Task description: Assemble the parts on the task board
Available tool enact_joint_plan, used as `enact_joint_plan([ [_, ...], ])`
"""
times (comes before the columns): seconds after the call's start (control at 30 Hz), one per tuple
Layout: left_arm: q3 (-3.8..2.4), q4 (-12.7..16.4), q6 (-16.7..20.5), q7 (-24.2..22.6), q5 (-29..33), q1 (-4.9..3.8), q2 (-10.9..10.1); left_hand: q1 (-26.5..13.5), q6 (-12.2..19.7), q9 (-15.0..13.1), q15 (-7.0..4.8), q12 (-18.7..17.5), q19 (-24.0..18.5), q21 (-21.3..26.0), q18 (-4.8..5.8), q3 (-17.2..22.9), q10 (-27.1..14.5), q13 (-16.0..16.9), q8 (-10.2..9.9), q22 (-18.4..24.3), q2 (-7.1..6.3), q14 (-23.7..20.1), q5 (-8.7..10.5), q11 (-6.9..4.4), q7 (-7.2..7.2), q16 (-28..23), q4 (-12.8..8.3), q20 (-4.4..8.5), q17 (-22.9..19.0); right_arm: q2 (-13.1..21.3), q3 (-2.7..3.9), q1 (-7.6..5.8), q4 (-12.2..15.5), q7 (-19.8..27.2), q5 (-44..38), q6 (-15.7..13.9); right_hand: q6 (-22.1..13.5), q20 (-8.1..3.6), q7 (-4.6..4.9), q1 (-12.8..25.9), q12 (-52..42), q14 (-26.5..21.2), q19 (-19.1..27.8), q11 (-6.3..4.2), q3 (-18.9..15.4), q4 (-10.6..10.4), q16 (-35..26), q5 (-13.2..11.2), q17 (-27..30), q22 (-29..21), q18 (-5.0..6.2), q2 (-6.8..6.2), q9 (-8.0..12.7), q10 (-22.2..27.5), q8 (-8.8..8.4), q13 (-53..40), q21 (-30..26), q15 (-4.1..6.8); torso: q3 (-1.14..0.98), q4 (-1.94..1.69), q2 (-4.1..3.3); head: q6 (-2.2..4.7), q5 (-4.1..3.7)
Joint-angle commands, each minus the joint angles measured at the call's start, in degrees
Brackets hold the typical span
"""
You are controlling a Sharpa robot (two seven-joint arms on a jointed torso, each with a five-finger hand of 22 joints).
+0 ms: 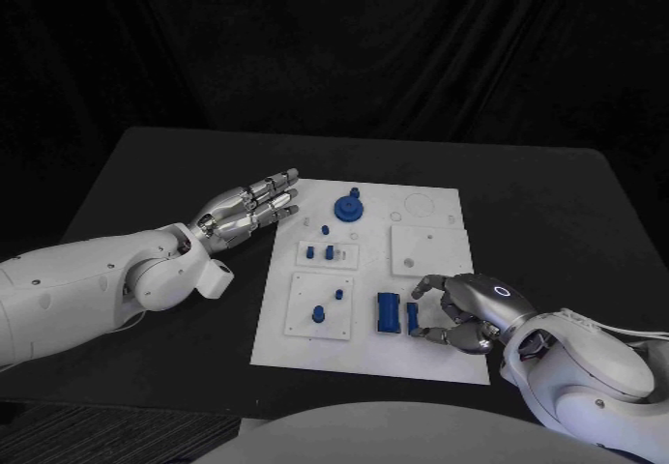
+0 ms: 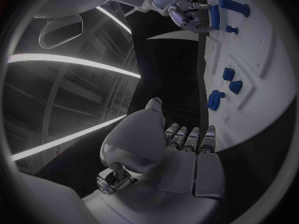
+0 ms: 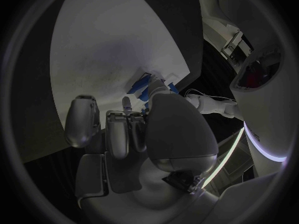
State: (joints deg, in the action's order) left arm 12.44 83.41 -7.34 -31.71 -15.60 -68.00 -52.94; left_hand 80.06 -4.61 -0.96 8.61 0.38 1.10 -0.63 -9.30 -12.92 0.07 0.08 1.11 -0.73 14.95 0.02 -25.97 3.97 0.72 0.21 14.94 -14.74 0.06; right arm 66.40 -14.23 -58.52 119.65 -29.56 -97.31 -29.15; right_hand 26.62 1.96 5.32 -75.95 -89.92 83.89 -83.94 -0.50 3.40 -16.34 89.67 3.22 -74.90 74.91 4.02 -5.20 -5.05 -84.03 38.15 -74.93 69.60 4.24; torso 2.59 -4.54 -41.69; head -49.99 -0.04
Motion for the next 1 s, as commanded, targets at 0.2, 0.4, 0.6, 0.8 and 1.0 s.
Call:
enact_joint_plan([
  [0.2, -0.04, 0.1, -0.7, -0.8, 0.0, 0.11, 0.1, 0.2, -0.3, -0.1, 0.61, -0.4, 0.0, -0.3, -0.75, 0.3, -0.1, -0.1, 0.3, -0.1, 0.32, 0.0, -0.23, 0.3, 0.29, -0.2, -0.3, -0.31, -0.1, -0.3, 0.03, 0.14, -0.2, -2.1, 0.0, -4.0, 0.4, 0.35, 0.13, 1.2, -0.1, 5.9, -0.1, 0.34, -1.3, -0.4, 0.1, -0.4, -14.3, 9.7, 0.06, -0.72, -0.1, -6.0, 0.99, -15.1, -0.6, -0.39, 0.01, 0.0, 0.01, -0.01, 0.12],
  [0.4, -0.04, 0.1, -0.6, -0.7, 0.0, 0.12, 0.0, 0.2, -0.4, -0.1, 0.62, -0.4, 0.0, -0.3, -0.75, 0.4, -0.1, -0.1, 0.3, -0.1, 0.37, 0.0, -0.36, 0.31, 0.29, -0.2, -0.4, -0.32, -0.1, -0.3, 0.03, 0.14, -0.5, -2.3, 0.0, -3.5, -1.1, 0.4, 0.2, 0.8, -0.1, 6.0, 0.0, 0.43, -9.0, -0.6, 0.1, -0.3, -14.6, 9.6, 0.09, -4.39, -0.6, -6.0, 2.72, -15.1, -0.9, -0.46, 0.01, 0.01, 0.01, -0.01, 0.16],
  [0.6, -0.04, 0.2, -0.6, -0.7, 0.0, 0.12, 0.0, 0.3, -0.4, -0.1, 0.61, -0.4, 0.0, -0.4, -0.74, 0.4, -0.1, -0.1, 0.3, -0.1, 0.44, 0.0, -0.41, 0.3, 0.3, -0.2, -0.4, -0.32, -0.1, -0.5, 0.03, 0.14, -0.9, -2.1, 0.0, -2.5, -2.3, 0.35, -0.08, -2.6, -0.1, 6.1, 0.0, 0.25, -11.5, -0.6, 0.3, -0.3, -15.0, 9.7, 0.06, -4.53, -1.1, -6.0, 4.61, -15.1, -0.7, -0.35, 0.0, 0.0, 0.01, -0.01, 0.04],
  [0.8, -0.04, 0.2, -0.4, -0.6, 0.0, 0.13, 0.0, 0.4, -0.5, -0.1, 0.6, -0.4, 0.0, -0.4, -0.74, 0.6, -0.1, -0.1, 0.4, -0.1, 0.59, 0.0, -0.53, 0.27, 0.35, -0.2, -0.5, -0.32, -0.1, -0.8, 0.03, 0.14, -1.5, -1.8, 0.0, -1.7, -2.2, 0.27, -0.24, -3.0, -0.1, 6.1, 0.1, 0.12, -12.7, -0.6, 0.3, -0.4, -15.1, 9.6, 0.11, -3.88, -1.4, -6.0, 5.7, -15.1, -0.9, -0.24, 0.01, 0.0, 0.02, -0.01, -0.01],
  [1.0, -0.04, 0.3, -0.4, -0.7, 0.0, 0.13, 0.0, 0.5, -0.6, -0.1, 0.59, -0.4, 0.0, -0.4, -0.74, 0.6, -0.1, -0.1, 0.4, -0.1, 0.62, 0.0, -0.58, 0.26, 0.37, -0.2, -0.6, -0.32, -0.1, -1.2, 0.04, 0.14, -1.9, -1.7, 0.0, -1.2, -1.5, 0.16, -0.46, -3.4, -0.1, 6.1, 0.1, -0.05, -13.2, -0.6, 0.3, -0.4, -15.1, 9.6, 0.13, -2.76, -2.3, -6.0, 7.86, -15.1, -1.0, -0.1, 0.0, 0.01, 0.02, -0.01, -0.06],
])
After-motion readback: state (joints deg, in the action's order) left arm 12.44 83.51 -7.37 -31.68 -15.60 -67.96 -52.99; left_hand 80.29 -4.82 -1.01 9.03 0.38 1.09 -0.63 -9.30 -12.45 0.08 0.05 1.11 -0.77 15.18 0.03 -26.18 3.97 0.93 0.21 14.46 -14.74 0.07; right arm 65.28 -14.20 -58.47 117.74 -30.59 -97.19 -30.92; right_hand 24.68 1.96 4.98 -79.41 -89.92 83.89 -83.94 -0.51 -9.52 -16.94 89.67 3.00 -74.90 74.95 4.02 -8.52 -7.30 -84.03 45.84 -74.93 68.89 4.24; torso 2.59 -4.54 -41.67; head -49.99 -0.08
